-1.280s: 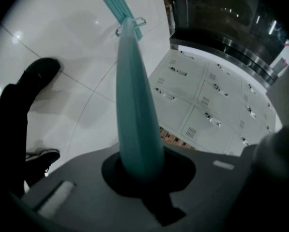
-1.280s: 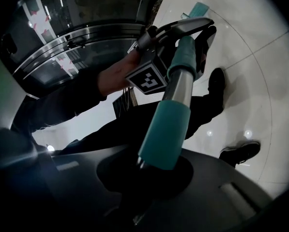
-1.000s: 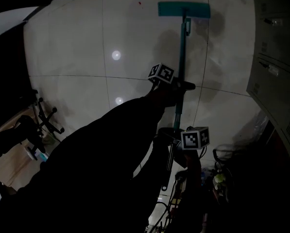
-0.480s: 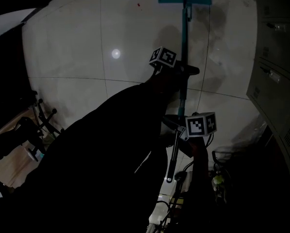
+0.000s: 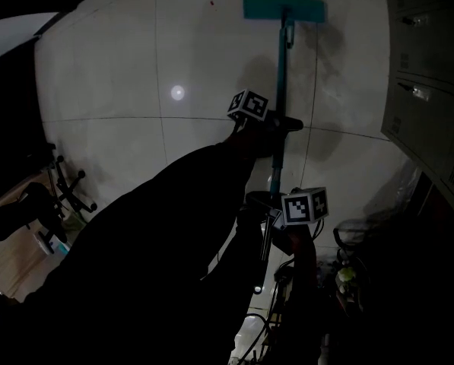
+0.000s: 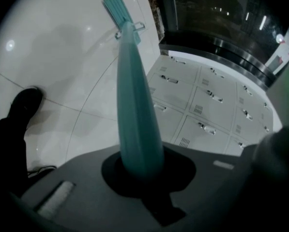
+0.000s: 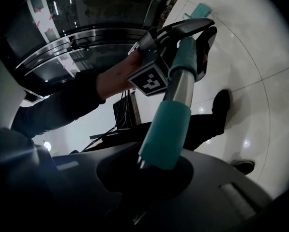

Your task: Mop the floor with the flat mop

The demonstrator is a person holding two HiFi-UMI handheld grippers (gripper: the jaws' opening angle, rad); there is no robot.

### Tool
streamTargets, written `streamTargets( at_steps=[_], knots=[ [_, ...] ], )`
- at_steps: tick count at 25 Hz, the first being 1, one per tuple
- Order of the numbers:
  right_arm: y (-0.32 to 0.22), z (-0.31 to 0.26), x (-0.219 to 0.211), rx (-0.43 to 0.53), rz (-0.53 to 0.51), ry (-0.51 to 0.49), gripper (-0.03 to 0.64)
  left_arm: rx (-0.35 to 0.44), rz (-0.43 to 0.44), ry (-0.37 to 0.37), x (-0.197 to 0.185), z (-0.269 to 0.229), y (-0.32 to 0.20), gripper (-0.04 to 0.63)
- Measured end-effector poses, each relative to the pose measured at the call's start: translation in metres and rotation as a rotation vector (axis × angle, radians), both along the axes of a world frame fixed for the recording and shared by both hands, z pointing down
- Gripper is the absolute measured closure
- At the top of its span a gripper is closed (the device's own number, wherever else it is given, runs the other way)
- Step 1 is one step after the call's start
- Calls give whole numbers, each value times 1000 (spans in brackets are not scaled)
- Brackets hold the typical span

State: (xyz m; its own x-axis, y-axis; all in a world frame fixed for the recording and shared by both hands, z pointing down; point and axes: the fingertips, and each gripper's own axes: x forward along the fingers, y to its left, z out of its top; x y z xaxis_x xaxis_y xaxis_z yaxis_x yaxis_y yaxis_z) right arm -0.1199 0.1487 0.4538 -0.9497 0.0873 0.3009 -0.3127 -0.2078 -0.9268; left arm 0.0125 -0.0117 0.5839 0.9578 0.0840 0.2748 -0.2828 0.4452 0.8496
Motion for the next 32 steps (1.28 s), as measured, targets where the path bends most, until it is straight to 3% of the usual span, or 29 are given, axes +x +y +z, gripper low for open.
streamTargets(
  at_steps=[17, 23, 32],
  knots=[
    [307, -23, 12, -53, -33, -27, 555, -69, 37, -42, 4, -9, 315, 554],
    [370, -16, 22, -59, -30, -37, 555, -72, 61, -42, 13, 0, 380, 554],
    [418, -8, 26, -60, -79, -26, 557, -82, 83, -63, 10, 7, 426, 554]
  ],
)
